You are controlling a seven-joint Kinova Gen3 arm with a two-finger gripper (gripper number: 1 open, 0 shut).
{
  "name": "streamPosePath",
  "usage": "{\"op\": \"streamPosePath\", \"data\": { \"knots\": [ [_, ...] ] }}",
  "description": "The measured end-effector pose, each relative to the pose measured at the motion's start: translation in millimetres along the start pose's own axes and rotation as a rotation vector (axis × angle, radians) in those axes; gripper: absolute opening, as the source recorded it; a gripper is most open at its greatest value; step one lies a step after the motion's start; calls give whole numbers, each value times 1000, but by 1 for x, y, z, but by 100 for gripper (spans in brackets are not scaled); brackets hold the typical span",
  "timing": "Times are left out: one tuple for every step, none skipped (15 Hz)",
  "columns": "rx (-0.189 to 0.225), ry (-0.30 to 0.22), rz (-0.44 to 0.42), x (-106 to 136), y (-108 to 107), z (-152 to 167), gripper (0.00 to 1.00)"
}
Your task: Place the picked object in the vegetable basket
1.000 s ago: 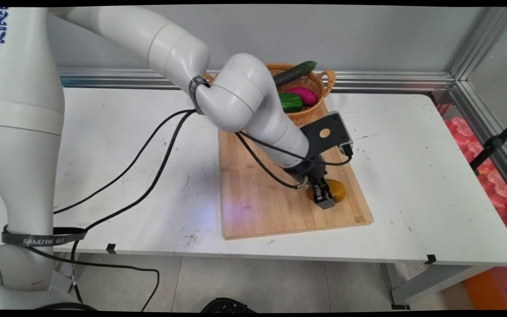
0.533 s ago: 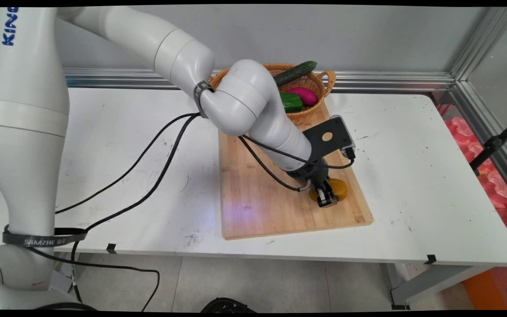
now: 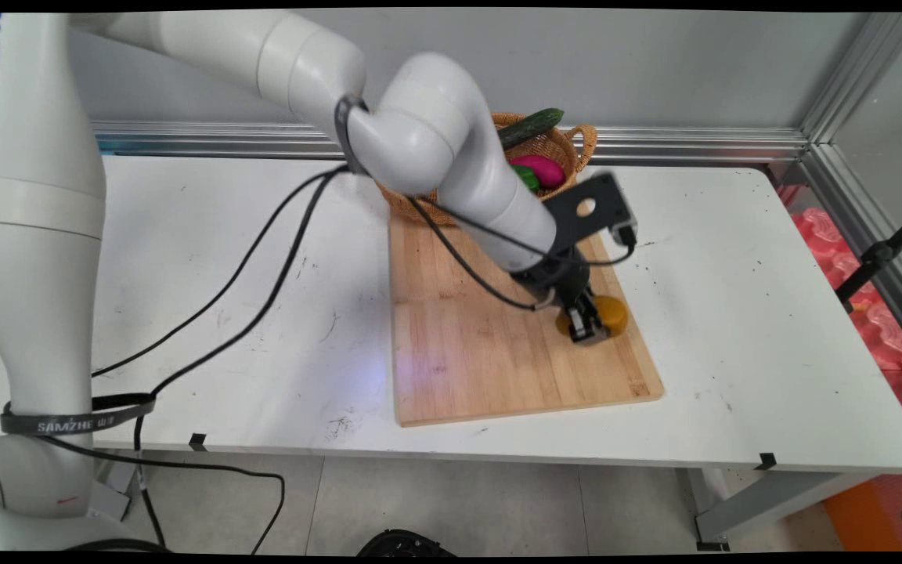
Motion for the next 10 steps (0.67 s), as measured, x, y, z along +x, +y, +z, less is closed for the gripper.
{"op": "streamPosePath", "data": {
  "knots": [
    [-4,6,6,4,-5,-5,0],
    [-7,14,13,9,-12,-12,0],
    [-8,19,21,13,-19,-19,0],
    [-5,24,29,16,-29,-26,0],
    [0,29,35,19,-40,-33,0],
    [7,31,41,22,-52,-41,0],
    [15,31,45,22,-62,-47,0],
    [22,30,50,22,-73,-53,0],
    [27,28,54,22,-81,-57,0],
    [37,25,59,20,-94,-63,0]
  ]
}}
